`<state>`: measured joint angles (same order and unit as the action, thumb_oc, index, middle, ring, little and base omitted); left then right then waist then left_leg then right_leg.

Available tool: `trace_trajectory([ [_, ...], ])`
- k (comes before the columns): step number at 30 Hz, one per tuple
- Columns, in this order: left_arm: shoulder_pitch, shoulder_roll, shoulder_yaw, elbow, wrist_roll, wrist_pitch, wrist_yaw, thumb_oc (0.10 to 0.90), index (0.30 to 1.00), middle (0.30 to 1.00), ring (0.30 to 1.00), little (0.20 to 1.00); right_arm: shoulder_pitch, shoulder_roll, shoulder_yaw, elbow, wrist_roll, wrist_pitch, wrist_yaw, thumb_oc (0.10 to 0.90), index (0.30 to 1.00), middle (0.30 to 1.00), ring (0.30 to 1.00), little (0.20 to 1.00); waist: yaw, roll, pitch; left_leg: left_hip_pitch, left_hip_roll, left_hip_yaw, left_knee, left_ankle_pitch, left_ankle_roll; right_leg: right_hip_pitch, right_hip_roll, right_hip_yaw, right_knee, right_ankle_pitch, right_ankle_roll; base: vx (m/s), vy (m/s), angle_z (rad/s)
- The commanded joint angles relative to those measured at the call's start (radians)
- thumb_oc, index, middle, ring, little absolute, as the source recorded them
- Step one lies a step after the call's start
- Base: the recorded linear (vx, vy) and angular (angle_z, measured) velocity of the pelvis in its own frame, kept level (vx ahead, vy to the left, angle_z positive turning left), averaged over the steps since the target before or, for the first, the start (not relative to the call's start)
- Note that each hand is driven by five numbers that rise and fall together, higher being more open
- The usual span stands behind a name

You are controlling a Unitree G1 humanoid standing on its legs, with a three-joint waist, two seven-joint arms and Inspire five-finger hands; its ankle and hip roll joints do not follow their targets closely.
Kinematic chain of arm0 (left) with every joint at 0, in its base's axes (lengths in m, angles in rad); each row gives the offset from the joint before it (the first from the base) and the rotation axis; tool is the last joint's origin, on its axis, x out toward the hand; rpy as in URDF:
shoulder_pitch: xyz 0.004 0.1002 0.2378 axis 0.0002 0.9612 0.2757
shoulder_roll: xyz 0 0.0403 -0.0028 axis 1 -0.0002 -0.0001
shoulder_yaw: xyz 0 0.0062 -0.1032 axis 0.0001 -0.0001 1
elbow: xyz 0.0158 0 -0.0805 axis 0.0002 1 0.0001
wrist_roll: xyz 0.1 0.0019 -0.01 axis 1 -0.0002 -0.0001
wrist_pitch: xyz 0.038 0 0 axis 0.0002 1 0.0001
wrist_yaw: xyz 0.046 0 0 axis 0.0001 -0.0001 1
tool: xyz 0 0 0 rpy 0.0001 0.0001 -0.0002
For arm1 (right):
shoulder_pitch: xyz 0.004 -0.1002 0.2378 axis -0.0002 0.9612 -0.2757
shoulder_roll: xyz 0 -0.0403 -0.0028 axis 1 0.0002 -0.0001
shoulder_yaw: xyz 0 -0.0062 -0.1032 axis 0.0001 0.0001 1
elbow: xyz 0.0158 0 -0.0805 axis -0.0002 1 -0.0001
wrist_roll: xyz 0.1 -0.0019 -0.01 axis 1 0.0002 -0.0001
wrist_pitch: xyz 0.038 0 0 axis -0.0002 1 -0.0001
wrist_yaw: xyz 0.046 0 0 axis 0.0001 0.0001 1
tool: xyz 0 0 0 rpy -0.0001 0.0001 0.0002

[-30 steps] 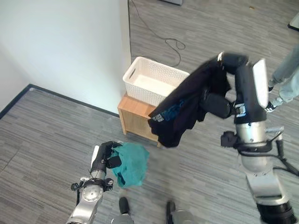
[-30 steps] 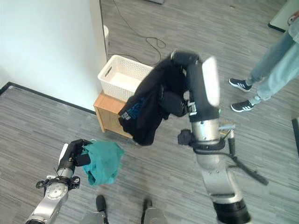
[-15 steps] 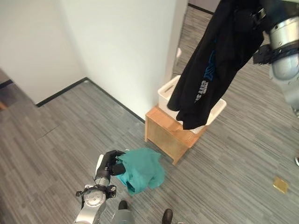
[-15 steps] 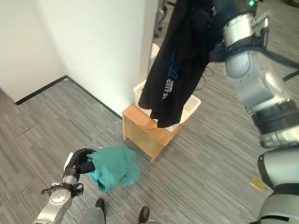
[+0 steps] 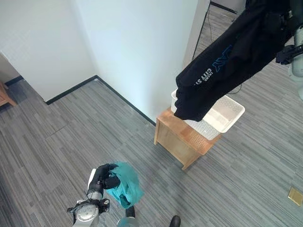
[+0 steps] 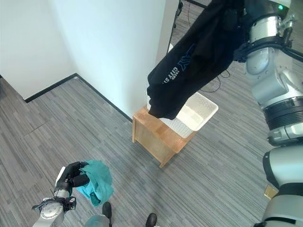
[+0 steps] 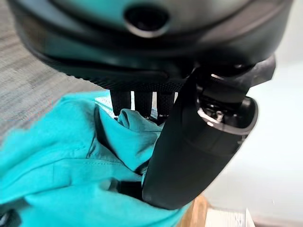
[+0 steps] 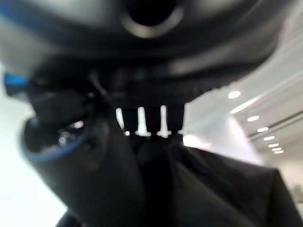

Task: Pick up bed clothes into laundry basket.

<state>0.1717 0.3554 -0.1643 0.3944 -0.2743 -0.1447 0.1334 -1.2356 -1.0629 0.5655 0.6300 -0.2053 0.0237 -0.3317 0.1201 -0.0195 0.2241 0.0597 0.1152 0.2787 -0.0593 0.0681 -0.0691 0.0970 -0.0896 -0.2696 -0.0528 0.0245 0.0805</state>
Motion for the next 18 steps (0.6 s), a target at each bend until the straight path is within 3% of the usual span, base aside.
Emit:
trace_trajectory([
  [1, -0.057, 0.087, -0.066, -0.061, 0.001, -0.080, -0.020, 0.400, 0.300, 0.300, 0.300, 0.300, -0.158, -0.048, -0.056, 0.028, -0.018, -0.005, -0.099, 0.400, 0.300, 0.300, 0.300, 0.300, -0.013, -0.061, -0.082, -0.029, 0.016, 0.045, -0.028, -0.025, 0.026, -0.083, -0.111, -0.010, 0.447, -0.004, 0.163, 0.15, 0.066, 0.07],
  [3, -0.070, 0.098, -0.085, -0.058, 0.009, -0.084, -0.033, 0.400, 0.300, 0.300, 0.300, 0.300, -0.168, -0.040, -0.064, 0.031, -0.008, -0.011, -0.098, 0.400, 0.300, 0.300, 0.300, 0.300, -0.025, -0.059, -0.070, -0.021, 0.018, 0.031, -0.028, -0.041, 0.015, -0.122, -0.125, -0.034, 0.401, -0.027, 0.140, 0.29, -0.042, 0.04],
  [4, -0.071, 0.099, -0.099, -0.056, 0.003, -0.085, -0.045, 0.400, 0.300, 0.300, 0.300, 0.300, -0.172, -0.045, -0.052, 0.027, 0.004, -0.013, -0.098, 0.400, 0.300, 0.300, 0.300, 0.300, -0.043, -0.063, -0.060, -0.012, 0.006, -0.007, -0.028, -0.057, 0.006, -0.131, -0.100, 0.000, 0.273, -0.068, 0.117, 0.37, -0.146, 0.03],
  [6, -0.071, 0.104, -0.091, -0.048, -0.007, -0.085, -0.054, 0.400, 0.300, 0.300, 0.300, 0.300, -0.177, -0.052, -0.044, 0.006, 0.017, -0.017, -0.092, 0.400, 0.300, 0.300, 0.300, 0.300, -0.055, -0.069, -0.057, -0.006, 0.007, -0.037, -0.028, -0.066, -0.004, -0.151, -0.090, 0.045, 0.123, -0.051, 0.109, 0.27, -0.137, 0.35],
  [7, -0.070, 0.105, -0.091, -0.047, -0.008, -0.085, -0.054, 0.400, 0.300, 0.300, 0.300, 0.300, -0.176, -0.052, -0.045, 0.005, 0.018, -0.017, -0.091, 0.400, 0.300, 0.300, 0.300, 0.300, -0.056, -0.067, -0.059, -0.006, 0.010, -0.038, -0.028, -0.069, -0.006, -0.142, -0.086, 0.043, 0.109, -0.046, 0.109, 0.27, -0.157, 0.47],
  [8, -0.070, 0.107, -0.077, -0.037, -0.007, -0.088, -0.052, 0.400, 0.300, 0.300, 0.300, 0.300, -0.172, -0.046, -0.045, -0.021, 0.019, -0.023, -0.091, 0.400, 0.300, 0.300, 0.300, 0.300, -0.058, -0.069, -0.055, 0.011, 0.019, -0.059, -0.028, -0.087, -0.021, -0.191, -0.103, 0.055, 0.041, 0.001, 0.123, 0.24, -0.150, 0.39],
  [10, -0.074, 0.112, -0.068, -0.030, -0.005, -0.091, -0.046, 0.400, 0.300, 0.300, 0.300, 0.300, -0.169, -0.039, -0.047, -0.032, 0.014, -0.021, -0.092, 0.400, 0.300, 0.300, 0.300, 0.300, -0.056, -0.070, -0.052, 0.016, 0.029, -0.064, -0.028, -0.093, -0.025, -0.199, -0.110, 0.037, 0.023, 0.021, 0.130, 0.16, -0.118, 0.18],
  [14, -0.084, 0.098, -0.073, -0.018, -0.001, -0.093, -0.039, 0.400, 0.300, 0.300, 0.300, 0.300, -0.187, -0.025, -0.031, -0.019, 0.023, -0.027, -0.081, 0.400, 0.300, 0.300, 0.300, 0.300, -0.039, -0.104, -0.065, 0.026, 0.033, -0.074, -0.028, -0.100, -0.044, -0.161, -0.120, 0.008, -0.022, 0.052, 0.119, 0.14, -0.125, 0.20],
  [18, -0.065, 0.077, -0.064, -0.011, -0.010, -0.086, -0.028, 0.400, 0.300, 0.300, 0.300, 0.300, -0.245, -0.032, 0.024, 0.001, 0.015, -0.029, -0.087, 0.400, 0.300, 0.300, 0.300, 0.300, -0.031, -0.098, -0.088, 0.015, 0.063, -0.102, -0.028, -0.092, -0.068, -0.117, -0.097, -0.034, -0.034, 0.033, 0.102, 0.13, -0.151, 0.35],
])
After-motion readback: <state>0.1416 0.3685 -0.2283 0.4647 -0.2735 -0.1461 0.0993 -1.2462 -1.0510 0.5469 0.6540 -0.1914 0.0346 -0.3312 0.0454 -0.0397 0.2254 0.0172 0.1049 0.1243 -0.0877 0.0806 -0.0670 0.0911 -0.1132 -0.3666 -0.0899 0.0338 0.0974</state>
